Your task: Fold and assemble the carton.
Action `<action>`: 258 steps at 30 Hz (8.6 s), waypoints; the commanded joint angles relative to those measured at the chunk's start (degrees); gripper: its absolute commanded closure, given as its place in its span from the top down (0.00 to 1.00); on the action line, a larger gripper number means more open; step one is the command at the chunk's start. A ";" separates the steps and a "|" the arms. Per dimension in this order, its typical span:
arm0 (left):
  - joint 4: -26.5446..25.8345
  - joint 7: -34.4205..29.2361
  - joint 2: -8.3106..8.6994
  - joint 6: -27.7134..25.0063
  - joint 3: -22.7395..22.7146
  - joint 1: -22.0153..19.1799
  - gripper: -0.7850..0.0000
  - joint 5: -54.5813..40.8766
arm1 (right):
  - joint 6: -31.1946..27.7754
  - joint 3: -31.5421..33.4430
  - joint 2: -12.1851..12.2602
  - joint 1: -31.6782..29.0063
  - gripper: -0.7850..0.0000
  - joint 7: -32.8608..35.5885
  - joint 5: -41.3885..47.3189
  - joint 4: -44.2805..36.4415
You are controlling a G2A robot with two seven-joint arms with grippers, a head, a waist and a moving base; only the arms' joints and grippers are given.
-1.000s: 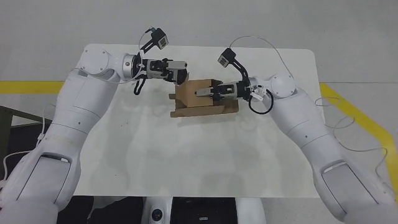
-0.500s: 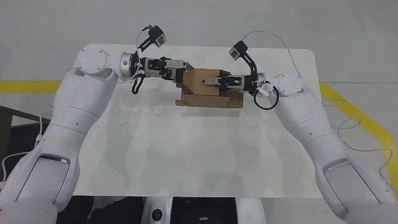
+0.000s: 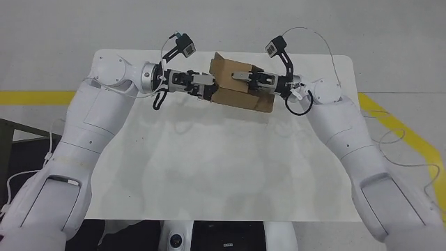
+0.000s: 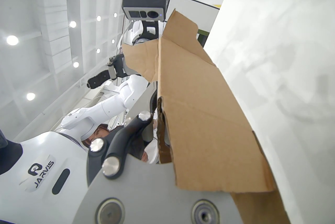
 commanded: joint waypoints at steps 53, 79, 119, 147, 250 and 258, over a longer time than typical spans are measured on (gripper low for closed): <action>1.02 -0.70 -0.34 0.34 -1.95 -0.34 1.00 1.12 | 0.89 3.91 -2.64 0.33 0.00 -0.04 0.40 5.04; 11.97 5.19 -2.15 1.40 3.20 -3.59 1.00 10.28 | 7.88 15.08 3.79 -5.90 0.00 11.73 -2.51 -11.06; 14.01 3.21 -4.90 0.73 5.86 -5.62 1.00 9.06 | 9.23 11.83 3.18 -6.92 0.00 12.32 1.80 -16.12; 14.38 3.08 -4.94 0.47 4.46 -5.17 1.00 9.49 | 7.53 12.19 2.79 -5.81 0.00 9.61 2.10 -12.96; 19.48 7.56 -4.66 1.77 1.01 -6.29 1.00 12.45 | 14.84 8.34 2.48 -7.08 0.00 13.99 -4.67 -15.97; 18.66 5.71 -4.92 1.15 1.51 -6.14 1.00 12.22 | 12.45 9.70 2.40 -6.27 0.00 8.20 -4.50 -13.68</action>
